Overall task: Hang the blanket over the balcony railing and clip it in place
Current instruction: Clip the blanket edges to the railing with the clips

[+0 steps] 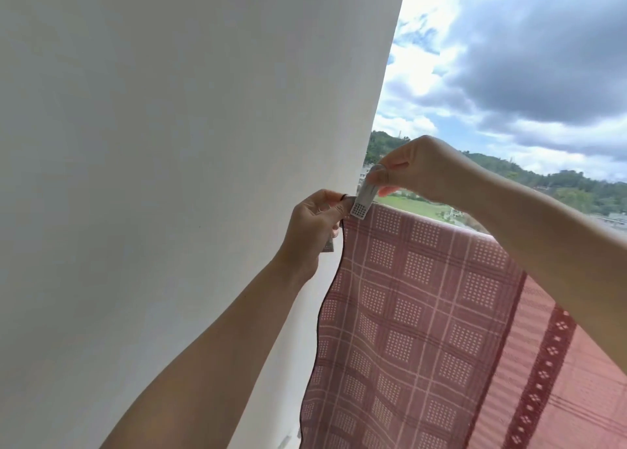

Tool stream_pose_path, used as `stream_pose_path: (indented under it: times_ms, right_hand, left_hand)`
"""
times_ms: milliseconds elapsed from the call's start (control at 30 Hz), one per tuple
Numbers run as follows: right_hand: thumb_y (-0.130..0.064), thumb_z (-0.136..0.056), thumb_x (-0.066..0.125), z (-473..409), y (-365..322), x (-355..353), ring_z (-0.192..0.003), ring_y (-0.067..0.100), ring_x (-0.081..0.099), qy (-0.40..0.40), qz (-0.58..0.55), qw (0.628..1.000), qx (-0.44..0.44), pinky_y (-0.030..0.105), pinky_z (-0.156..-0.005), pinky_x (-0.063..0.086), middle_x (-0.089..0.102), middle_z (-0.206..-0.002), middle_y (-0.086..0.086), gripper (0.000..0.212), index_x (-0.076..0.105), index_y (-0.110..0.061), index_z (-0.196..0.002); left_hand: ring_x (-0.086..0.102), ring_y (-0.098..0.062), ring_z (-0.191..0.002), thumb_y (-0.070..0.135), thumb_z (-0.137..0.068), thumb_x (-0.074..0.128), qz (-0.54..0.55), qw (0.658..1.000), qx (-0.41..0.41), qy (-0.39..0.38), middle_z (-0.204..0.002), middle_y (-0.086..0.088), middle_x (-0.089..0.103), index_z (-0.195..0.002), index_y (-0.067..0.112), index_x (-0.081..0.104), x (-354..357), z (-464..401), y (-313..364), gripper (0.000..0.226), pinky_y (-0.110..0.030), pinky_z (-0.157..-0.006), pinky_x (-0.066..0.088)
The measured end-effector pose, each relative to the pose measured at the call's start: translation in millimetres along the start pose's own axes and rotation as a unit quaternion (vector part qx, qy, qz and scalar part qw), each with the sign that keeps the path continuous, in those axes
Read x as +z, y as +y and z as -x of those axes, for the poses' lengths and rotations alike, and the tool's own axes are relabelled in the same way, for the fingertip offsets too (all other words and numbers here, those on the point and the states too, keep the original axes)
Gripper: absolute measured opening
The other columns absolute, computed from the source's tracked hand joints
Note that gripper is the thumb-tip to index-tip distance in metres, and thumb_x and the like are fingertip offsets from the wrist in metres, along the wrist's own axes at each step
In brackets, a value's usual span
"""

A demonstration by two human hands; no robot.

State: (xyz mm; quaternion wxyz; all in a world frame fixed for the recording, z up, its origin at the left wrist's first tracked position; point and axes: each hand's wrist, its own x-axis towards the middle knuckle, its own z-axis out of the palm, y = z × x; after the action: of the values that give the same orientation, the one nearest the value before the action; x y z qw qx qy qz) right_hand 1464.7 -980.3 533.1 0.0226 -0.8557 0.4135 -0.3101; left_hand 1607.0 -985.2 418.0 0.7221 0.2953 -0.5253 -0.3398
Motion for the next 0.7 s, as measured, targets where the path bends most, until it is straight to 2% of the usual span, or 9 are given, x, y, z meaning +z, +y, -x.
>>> stream_pose_path:
  times_ms: [67,233,300,367,467,533,600,633,700]
  right_hand:
    - [-0.037,-0.078,0.066,1,0,5,-0.057,0.001,0.06,-0.025,0.031,0.999,-0.001,0.011,-0.049,0.043,0.074,-0.089,0.003,0.029,0.074,-0.018,-0.097]
    - [-0.043,-0.081,0.059,-1,0,9,-0.097,0.022,0.064,-0.073,0.096,0.993,0.009,0.032,-0.086,0.048,0.07,-0.102,0.005,0.039,0.068,-0.013,-0.105]
    - [-0.045,-0.082,0.056,0,-3,8,-0.108,0.022,0.059,-0.088,0.115,0.989,0.02,0.032,-0.094,0.043,0.064,-0.12,0.007,0.051,0.057,-0.015,-0.122]
    - [-0.046,-0.083,0.054,10,-10,7,-0.117,0.018,0.053,-0.021,0.102,0.995,-0.001,0.03,-0.099,0.038,0.056,-0.131,0.005,0.059,0.042,-0.019,-0.134]
    - [-0.042,-0.084,0.053,44,-30,20,-0.094,0.003,0.059,0.096,0.049,0.989,-0.098,0.023,-0.089,0.045,0.061,-0.111,-0.008,0.044,0.05,-0.026,-0.124]
    - [-0.049,-0.078,0.052,72,-37,50,-0.083,-0.004,0.057,-0.015,0.048,0.994,-0.099,0.019,-0.079,0.049,0.059,-0.105,-0.014,0.051,0.049,-0.028,-0.125]
    - [-0.053,-0.077,0.055,95,-31,91,-0.08,-0.002,0.056,-0.132,0.049,0.988,-0.065,0.018,-0.072,0.048,0.056,-0.109,-0.014,0.057,0.046,-0.029,-0.128]
    - [-0.052,-0.077,0.057,105,-27,110,-0.08,0.001,0.056,-0.156,0.034,0.986,-0.053,0.017,-0.07,0.048,0.055,-0.108,-0.014,0.054,0.047,-0.032,-0.126]
    - [-0.048,-0.078,0.06,123,-18,141,-0.08,0.005,0.056,-0.174,-0.025,0.984,-0.023,0.015,-0.068,0.047,0.053,-0.102,-0.016,0.034,0.054,-0.042,-0.111]
  left_hand:
    - [0.041,-0.006,-0.05,0.013,-0.086,0.062,-0.003,1.0,-0.005,-0.014,-0.055,0.013,0.056,-0.071,0.019,0.061,-1,0,2,0.016,-0.022,-0.053,0.036]
    - [0.048,0.001,-0.04,0.017,-0.088,0.06,-0.052,0.999,0.002,-0.01,-0.056,0.012,0.055,-0.073,0.019,0.056,-5,5,11,0.015,-0.022,-0.052,0.036]
    - [0.043,-0.003,-0.045,0.026,-0.09,0.056,-0.027,1.0,-0.008,-0.004,-0.061,0.006,0.047,-0.083,0.019,0.053,-11,8,14,0.01,-0.023,-0.053,0.036]
    - [0.038,-0.007,-0.053,0.041,-0.094,0.042,0.009,0.999,-0.05,-0.014,-0.065,0.003,0.043,-0.104,0.019,0.048,-18,18,16,0.025,-0.022,-0.054,0.035]
    - [0.044,-0.008,-0.057,0.058,-0.091,0.017,0.091,0.989,-0.106,-0.048,-0.079,-0.002,0.05,-0.139,0.027,0.027,-27,48,11,0.059,-0.023,-0.056,0.038]
    - [0.058,-0.008,-0.063,0.061,-0.089,0.008,0.107,0.985,-0.121,-0.062,-0.099,-0.003,0.059,-0.144,0.036,0.018,-30,74,6,0.062,-0.024,-0.061,0.046]
    - [0.067,-0.014,-0.088,0.061,-0.088,0.002,0.108,0.981,-0.143,-0.067,-0.106,0.002,0.069,-0.124,0.051,0.048,-33,101,2,0.06,-0.029,-0.082,0.049]
    - [0.067,-0.013,-0.093,0.062,-0.086,0.0,0.091,0.982,-0.151,-0.069,-0.094,0.01,0.074,-0.094,0.059,0.063,-35,114,-2,0.063,-0.032,-0.09,0.046]
    - [0.067,-0.015,-0.098,0.068,-0.074,0.005,0.065,0.98,-0.175,-0.068,-0.082,0.015,0.072,-0.056,0.064,0.06,-42,139,-12,0.057,-0.038,-0.097,0.045]
